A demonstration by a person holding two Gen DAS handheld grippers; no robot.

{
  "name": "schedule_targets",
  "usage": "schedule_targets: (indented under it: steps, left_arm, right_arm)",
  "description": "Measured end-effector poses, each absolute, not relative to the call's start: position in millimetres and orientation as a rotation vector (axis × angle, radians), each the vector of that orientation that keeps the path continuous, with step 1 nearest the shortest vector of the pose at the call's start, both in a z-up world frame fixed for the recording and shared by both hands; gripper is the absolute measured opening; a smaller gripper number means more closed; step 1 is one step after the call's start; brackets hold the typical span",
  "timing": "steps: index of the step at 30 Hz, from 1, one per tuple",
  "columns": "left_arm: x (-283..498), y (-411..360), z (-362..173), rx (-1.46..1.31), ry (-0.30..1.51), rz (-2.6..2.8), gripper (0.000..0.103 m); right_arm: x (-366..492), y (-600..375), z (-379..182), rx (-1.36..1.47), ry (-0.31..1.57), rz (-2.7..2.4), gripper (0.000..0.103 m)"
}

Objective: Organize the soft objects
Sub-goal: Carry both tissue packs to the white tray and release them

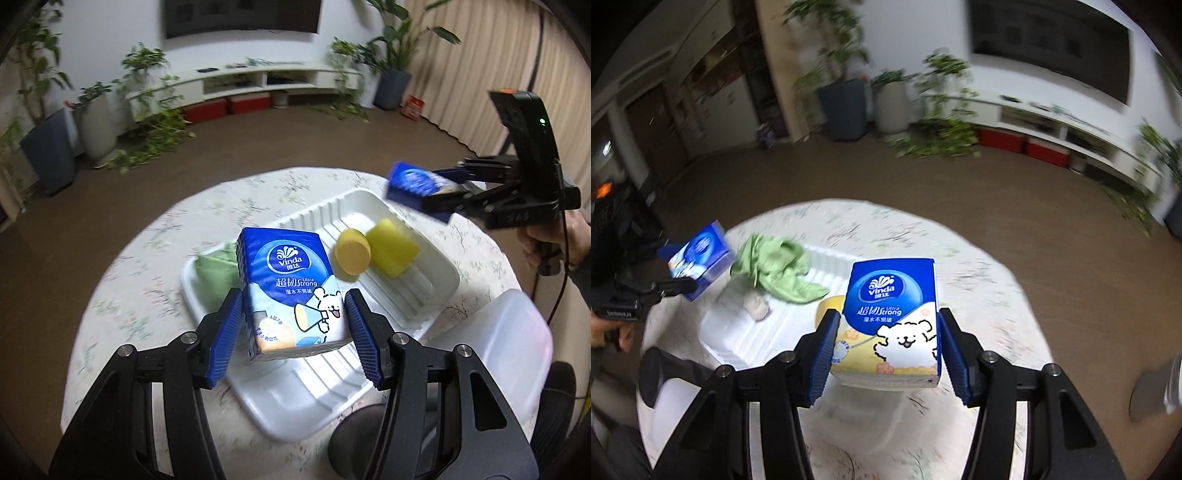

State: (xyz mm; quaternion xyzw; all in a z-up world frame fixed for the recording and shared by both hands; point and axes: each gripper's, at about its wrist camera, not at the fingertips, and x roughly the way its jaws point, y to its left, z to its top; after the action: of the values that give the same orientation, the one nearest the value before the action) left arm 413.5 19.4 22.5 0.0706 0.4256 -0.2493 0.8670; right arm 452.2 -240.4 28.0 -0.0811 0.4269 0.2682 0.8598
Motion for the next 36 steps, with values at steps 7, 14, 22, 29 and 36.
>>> schedule_targets:
  steps: [7,14,22,29,36]
  left_arm:
    - [417,1,-12,0.236,0.946,-0.577,0.054]
    - [417,-3,-22,0.237,0.951,-0.579,0.055]
    - [419,-4,-23,0.24,0.944,-0.55,0.059]
    - [419,6,-15,0.208,0.909,-0.515,0.092]
    - [415,26,-1,0.125,0.874,-0.479,0.094]
  right_arm:
    - [455,-197,-3,-0.272,0.934,0.676,0.056]
    - [462,-190,-25,-0.32,0.968,0.697,0.056]
    - [458,-193,-29,-0.315,0.962,0.699,0.056]
    - [456,-195,-31,-0.301,0.957,0.681,0.078]
    - [449,-215,-8,-0.246,0.905,0.667,0.088]
